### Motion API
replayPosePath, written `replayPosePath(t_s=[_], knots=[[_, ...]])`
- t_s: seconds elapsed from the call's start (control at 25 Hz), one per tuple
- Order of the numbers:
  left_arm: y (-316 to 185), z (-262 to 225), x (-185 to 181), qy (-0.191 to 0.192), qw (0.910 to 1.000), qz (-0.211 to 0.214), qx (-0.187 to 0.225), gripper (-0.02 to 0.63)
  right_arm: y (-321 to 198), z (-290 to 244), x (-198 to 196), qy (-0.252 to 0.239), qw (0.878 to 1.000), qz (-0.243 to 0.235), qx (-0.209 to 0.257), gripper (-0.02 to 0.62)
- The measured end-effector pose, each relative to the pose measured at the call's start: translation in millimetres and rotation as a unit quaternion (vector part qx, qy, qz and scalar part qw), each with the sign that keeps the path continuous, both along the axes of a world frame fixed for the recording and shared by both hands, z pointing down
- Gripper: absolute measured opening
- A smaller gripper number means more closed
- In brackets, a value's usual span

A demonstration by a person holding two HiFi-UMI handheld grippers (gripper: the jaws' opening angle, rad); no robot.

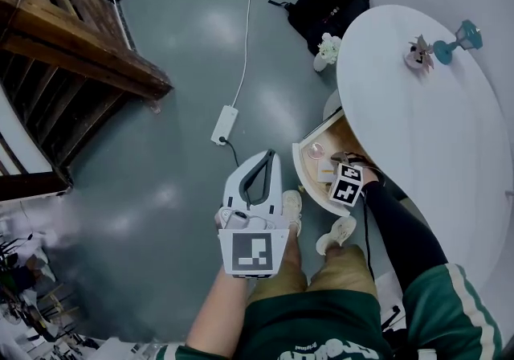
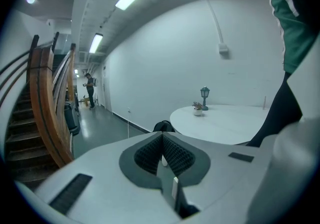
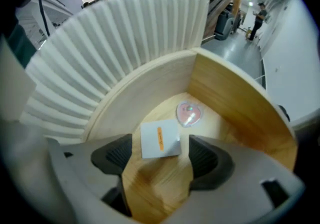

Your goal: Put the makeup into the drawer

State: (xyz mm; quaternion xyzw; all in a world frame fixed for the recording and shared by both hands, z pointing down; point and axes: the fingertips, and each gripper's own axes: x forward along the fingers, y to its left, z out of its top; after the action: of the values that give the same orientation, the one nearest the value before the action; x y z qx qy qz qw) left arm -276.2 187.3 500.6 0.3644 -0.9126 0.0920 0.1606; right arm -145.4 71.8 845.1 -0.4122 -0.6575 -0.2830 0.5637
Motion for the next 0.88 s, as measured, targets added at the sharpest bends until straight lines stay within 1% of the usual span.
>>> replayPosePath(t_s=[0.12,0.16,0.32,0.4,0.48,0.64,0.72,0.88], knots=[[-1.5,-5.3,-1.7,0.007,0.9999,0.000,0.011,0.000,3.9,-37.1,-19.4,-0.043,0.996,0.072,-0.034,0.360],[-1.6,-8.8,-2.4,0.006,0.9999,0.001,0.014,0.000,7.8,-51.3,-23.9,-0.054,0.994,0.087,-0.045,0.357],[-6.0,-19.5,-2.0,-0.003,0.9998,0.013,0.018,0.000,30.7,-110.7,-35.2,-0.105,0.986,0.102,-0.080,0.350],[-7.4,-25.7,-3.7,-0.009,0.9997,0.018,0.017,0.000,36.7,-146.4,-47.9,-0.143,0.976,0.133,-0.101,0.351],[-5.4,-35.2,-6.1,-0.008,0.9995,0.017,0.027,0.000,36.8,-186.5,-63.1,-0.189,0.958,0.178,-0.122,0.347],[-1.8,-57.7,-10.3,-0.007,0.9987,0.019,0.047,0.000,24.9,-265.6,-86.3,-0.278,0.915,0.252,-0.147,0.337],[-0.9,-69.1,-13.5,-0.009,0.9984,0.022,0.052,0.000,15.3,-303.2,-94.4,-0.316,0.891,0.287,-0.158,0.334],[-4.3,-94.3,-18.7,-0.023,0.9974,0.035,0.058,0.000,-7.9,-370.8,-102.5,-0.381,0.836,0.349,-0.182,0.333]])
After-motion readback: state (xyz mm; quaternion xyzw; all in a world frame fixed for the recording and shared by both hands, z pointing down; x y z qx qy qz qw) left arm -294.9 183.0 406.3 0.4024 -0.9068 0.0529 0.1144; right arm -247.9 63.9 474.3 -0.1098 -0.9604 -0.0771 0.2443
